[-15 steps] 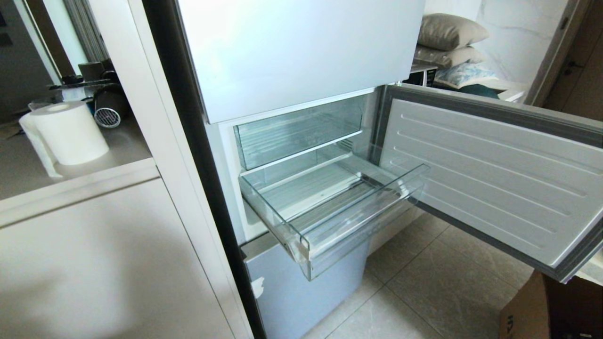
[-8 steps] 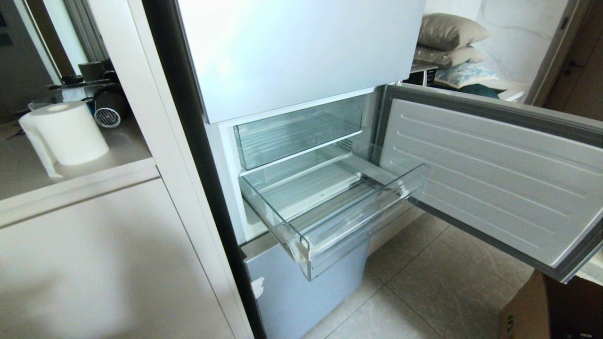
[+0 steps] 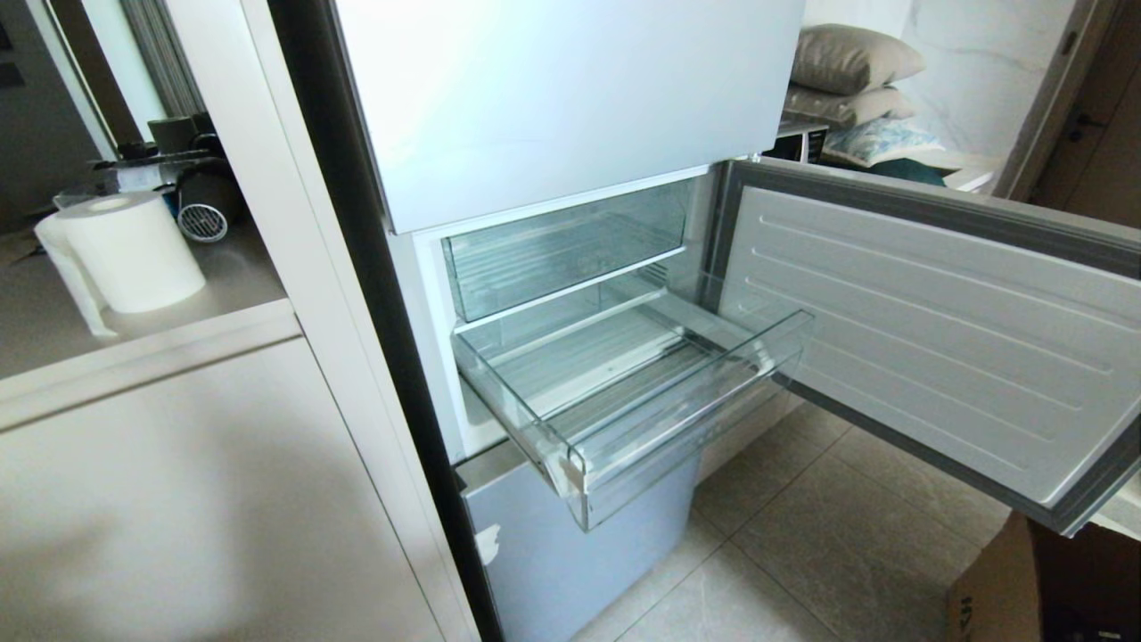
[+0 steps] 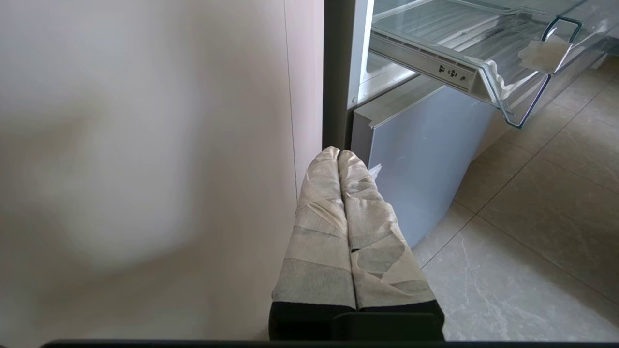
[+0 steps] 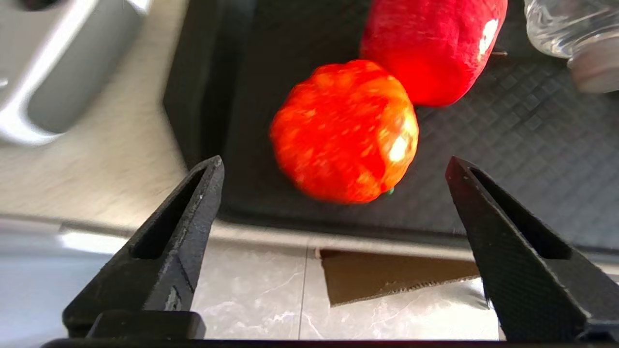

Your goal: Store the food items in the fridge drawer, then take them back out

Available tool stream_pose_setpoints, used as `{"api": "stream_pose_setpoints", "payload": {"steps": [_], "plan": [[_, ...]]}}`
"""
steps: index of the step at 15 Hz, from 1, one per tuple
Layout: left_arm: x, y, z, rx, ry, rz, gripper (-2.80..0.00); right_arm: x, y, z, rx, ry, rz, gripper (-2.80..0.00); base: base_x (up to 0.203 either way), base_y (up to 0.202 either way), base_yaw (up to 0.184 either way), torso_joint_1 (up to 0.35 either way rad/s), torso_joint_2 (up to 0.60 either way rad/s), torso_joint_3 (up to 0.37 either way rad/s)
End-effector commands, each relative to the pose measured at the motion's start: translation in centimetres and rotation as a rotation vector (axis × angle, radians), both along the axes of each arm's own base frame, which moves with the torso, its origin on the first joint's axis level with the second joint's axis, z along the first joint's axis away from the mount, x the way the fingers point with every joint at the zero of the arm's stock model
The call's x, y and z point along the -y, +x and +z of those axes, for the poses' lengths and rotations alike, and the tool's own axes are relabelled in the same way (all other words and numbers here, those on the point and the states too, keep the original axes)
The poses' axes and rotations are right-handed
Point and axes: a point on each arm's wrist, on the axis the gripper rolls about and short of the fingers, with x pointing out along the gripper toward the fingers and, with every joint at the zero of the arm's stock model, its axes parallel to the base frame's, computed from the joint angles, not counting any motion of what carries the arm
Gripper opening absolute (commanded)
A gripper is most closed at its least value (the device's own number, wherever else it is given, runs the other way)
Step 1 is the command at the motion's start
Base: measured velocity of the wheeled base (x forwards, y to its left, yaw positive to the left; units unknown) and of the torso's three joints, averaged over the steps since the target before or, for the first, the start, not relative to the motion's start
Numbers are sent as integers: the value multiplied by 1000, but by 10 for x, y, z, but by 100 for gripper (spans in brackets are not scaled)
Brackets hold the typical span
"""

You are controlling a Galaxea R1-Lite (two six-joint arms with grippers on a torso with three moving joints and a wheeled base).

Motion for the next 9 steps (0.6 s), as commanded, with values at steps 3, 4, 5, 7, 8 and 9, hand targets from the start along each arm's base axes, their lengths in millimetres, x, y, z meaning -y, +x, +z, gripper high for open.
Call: {"api": "stream_pose_setpoints", "payload": {"steps": [3, 4, 5, 7, 8, 9], "plan": [[0, 0, 0, -1, 0, 0, -280, 22, 1, -19, -20, 8, -17, 0, 0, 0, 0, 0, 0, 0], [0, 0, 0, -1, 0, 0, -280, 25, 2, -21, -20, 6, -18, 0, 0, 0, 0, 0, 0, 0], [0, 0, 0, -1, 1, 0, -280, 28, 2, -23, -21, 7, -21, 0, 0, 0, 0, 0, 0, 0], [0, 0, 0, -1, 0, 0, -280, 33, 5, -29, -21, 11, -18, 0, 0, 0, 0, 0, 0, 0], [0, 0, 0, -1, 0, 0, -280, 34, 6, -32, -22, 16, -16, 0, 0, 0, 0, 0, 0, 0], [0, 0, 0, -1, 0, 0, -280, 36, 8, -35, -20, 22, -12, 0, 0, 0, 0, 0, 0, 0]]}}
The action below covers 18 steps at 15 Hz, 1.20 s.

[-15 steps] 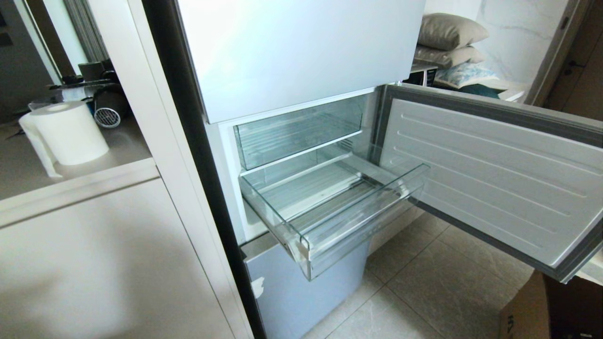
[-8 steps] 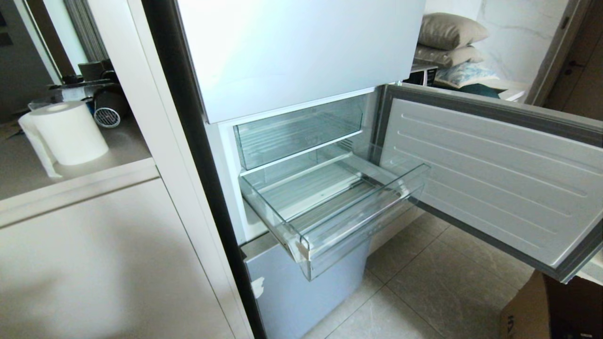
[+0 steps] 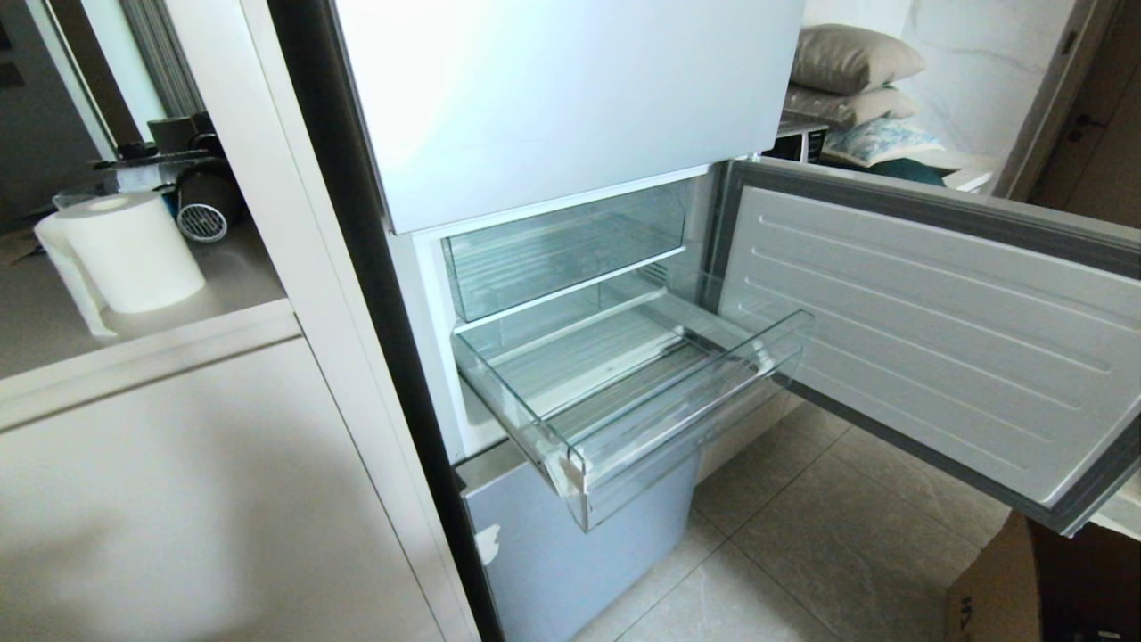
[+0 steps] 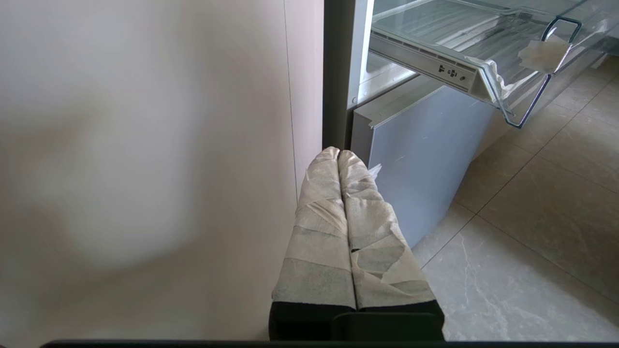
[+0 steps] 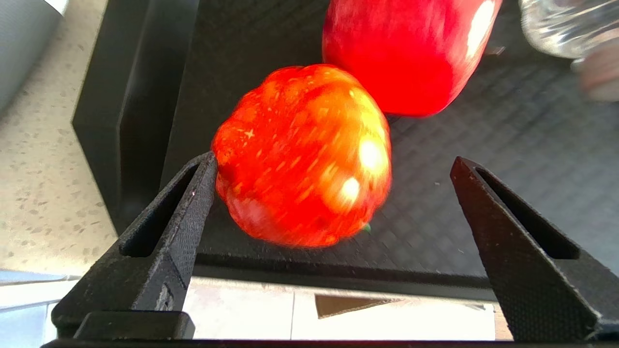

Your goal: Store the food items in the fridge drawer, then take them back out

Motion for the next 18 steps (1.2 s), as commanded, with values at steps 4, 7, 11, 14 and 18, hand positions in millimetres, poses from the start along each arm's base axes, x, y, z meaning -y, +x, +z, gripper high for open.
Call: {"api": "stream_pose_setpoints", "payload": {"steps": [4, 7, 11, 14, 18], "plan": [[0, 0, 0, -1, 0, 0, -280, 14, 11, -16, 9, 9, 16, 0, 0, 0, 0, 0, 0, 0], [0, 0, 0, -1, 0, 0, -280, 21, 17, -21, 23, 8, 29, 0, 0, 0, 0, 0, 0, 0], [0, 0, 0, -1, 0, 0, -280, 24, 19, -27, 21, 15, 31, 0, 0, 0, 0, 0, 0, 0], [0, 0, 0, -1, 0, 0, -280, 24, 20, -30, 19, 24, 38, -280, 0, 0, 0, 0, 0, 0], [0, 0, 0, -1, 0, 0, -280, 22, 18, -22, 32, 16, 45, -280, 0, 0, 0, 0, 0, 0]]}}
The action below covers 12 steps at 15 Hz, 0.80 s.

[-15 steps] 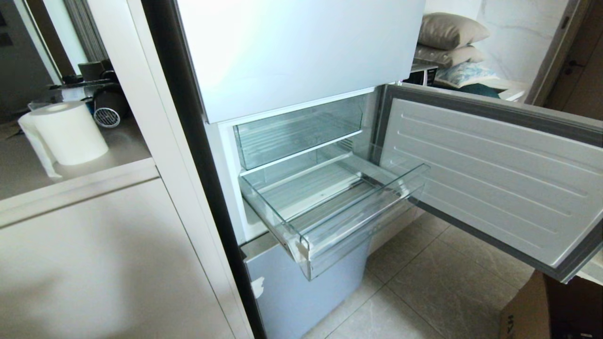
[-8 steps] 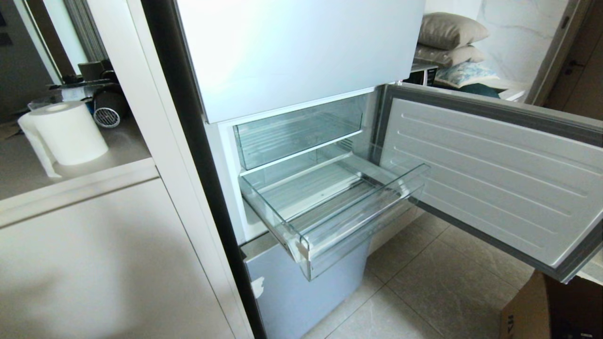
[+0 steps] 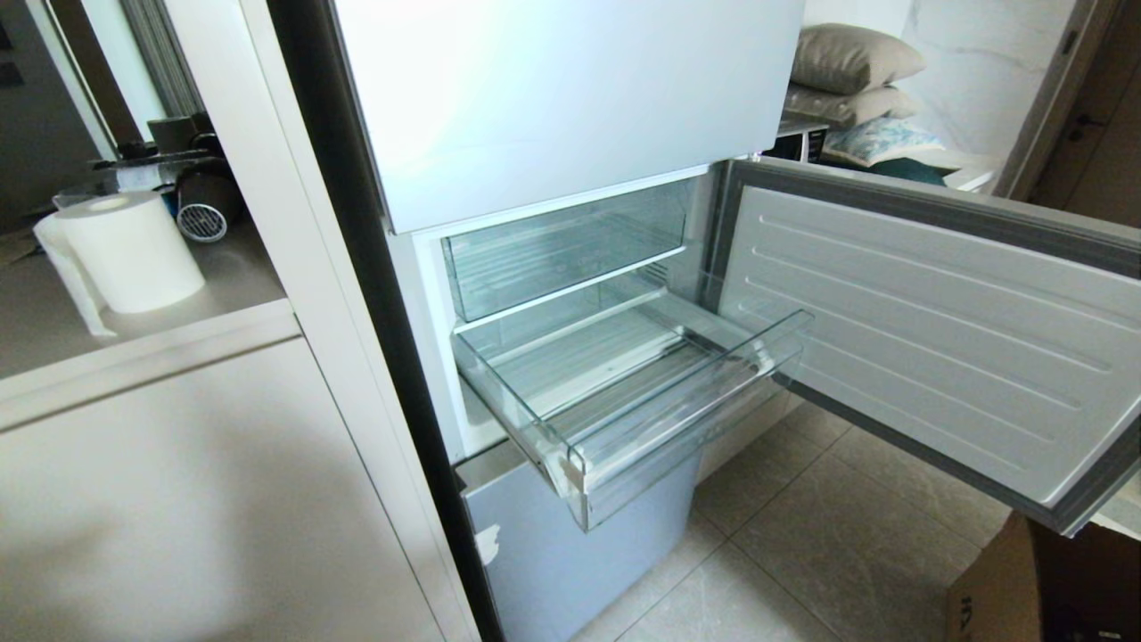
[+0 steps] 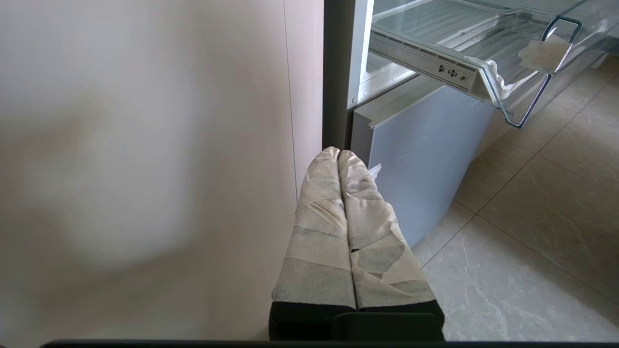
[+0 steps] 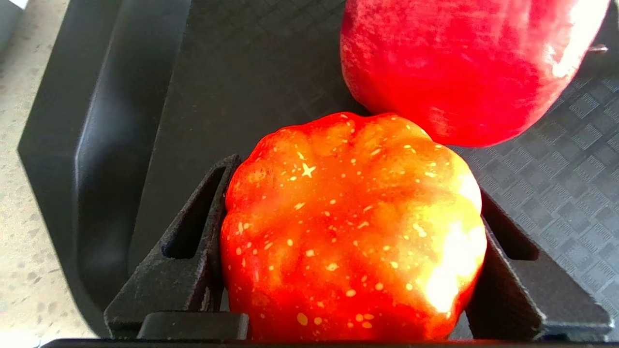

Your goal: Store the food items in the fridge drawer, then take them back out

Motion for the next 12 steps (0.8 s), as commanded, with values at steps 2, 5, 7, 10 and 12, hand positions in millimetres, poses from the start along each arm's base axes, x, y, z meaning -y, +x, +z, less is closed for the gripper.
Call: {"api": "stream_pose_setpoints", "payload": {"steps": [2, 5, 7, 10, 12], "plan": [[0, 0, 0, -1, 2, 0, -280, -8, -7, 22, 23, -26, -4, -280, 0, 0, 0, 0, 0, 0], [0, 0, 0, -1, 0, 0, -280, -36, -29, 64, 61, -59, 7, -280, 0, 0, 0, 0, 0, 0], [0, 0, 0, -1, 0, 0, -280, -67, -49, 94, 90, -85, 28, -280, 0, 0, 0, 0, 0, 0], [0, 0, 0, -1, 0, 0, -280, -129, -81, 133, 149, -132, 101, -280, 0, 0, 0, 0, 0, 0], [0, 0, 0, -1, 0, 0, -280, -175, -96, 147, 178, -150, 175, -280, 0, 0, 0, 0, 0, 0]]}}
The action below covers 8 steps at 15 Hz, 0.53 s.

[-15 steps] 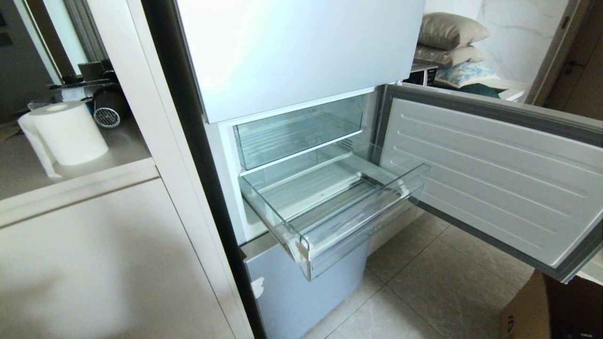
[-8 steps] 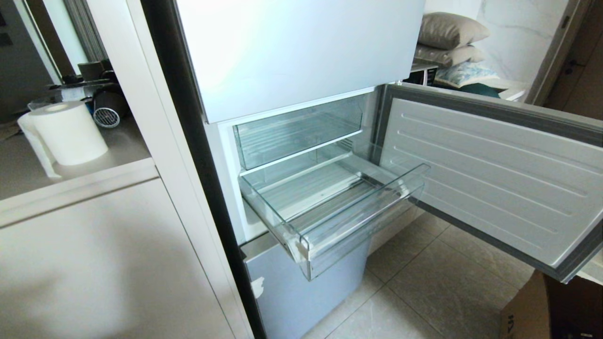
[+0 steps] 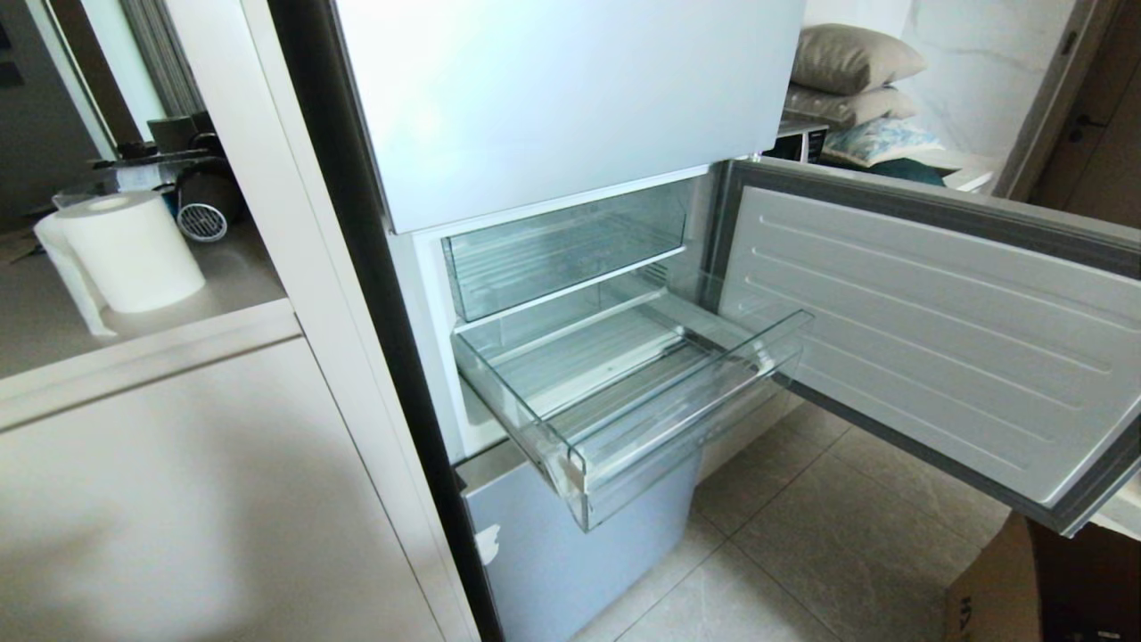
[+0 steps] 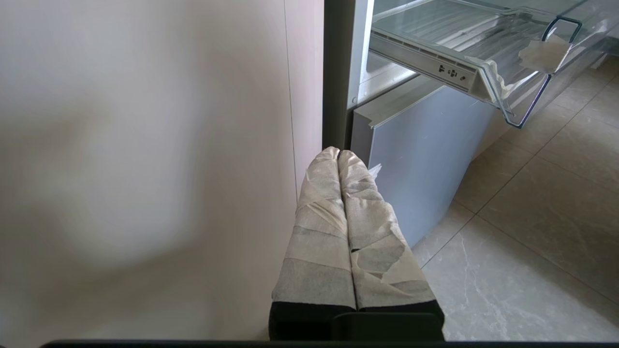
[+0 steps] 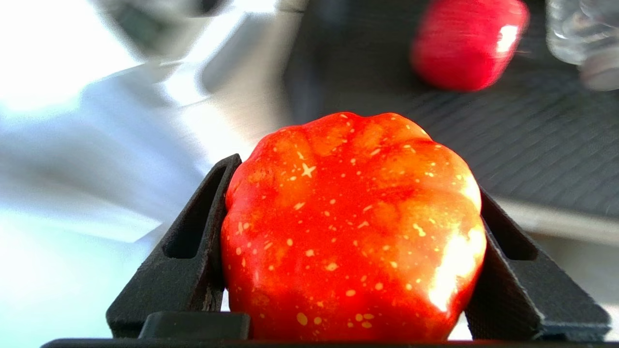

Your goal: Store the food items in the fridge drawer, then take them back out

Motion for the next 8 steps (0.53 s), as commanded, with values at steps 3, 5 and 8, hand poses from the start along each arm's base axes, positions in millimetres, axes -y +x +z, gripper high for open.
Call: {"api": "stream_pose_setpoints", "payload": {"steps": [3, 5, 8], "plan": [[0, 0, 0, -1, 0, 0, -280, -130, -8, 20, 50, -56, 321, -280, 0, 0, 0, 0, 0, 0], [0, 0, 0, -1, 0, 0, -280, -176, 6, 16, 37, -31, 514, -280, 0, 0, 0, 0, 0, 0], [0, 0, 0, -1, 0, 0, -280, -251, 26, 27, 65, 20, 792, -280, 0, 0, 0, 0, 0, 0]]}}
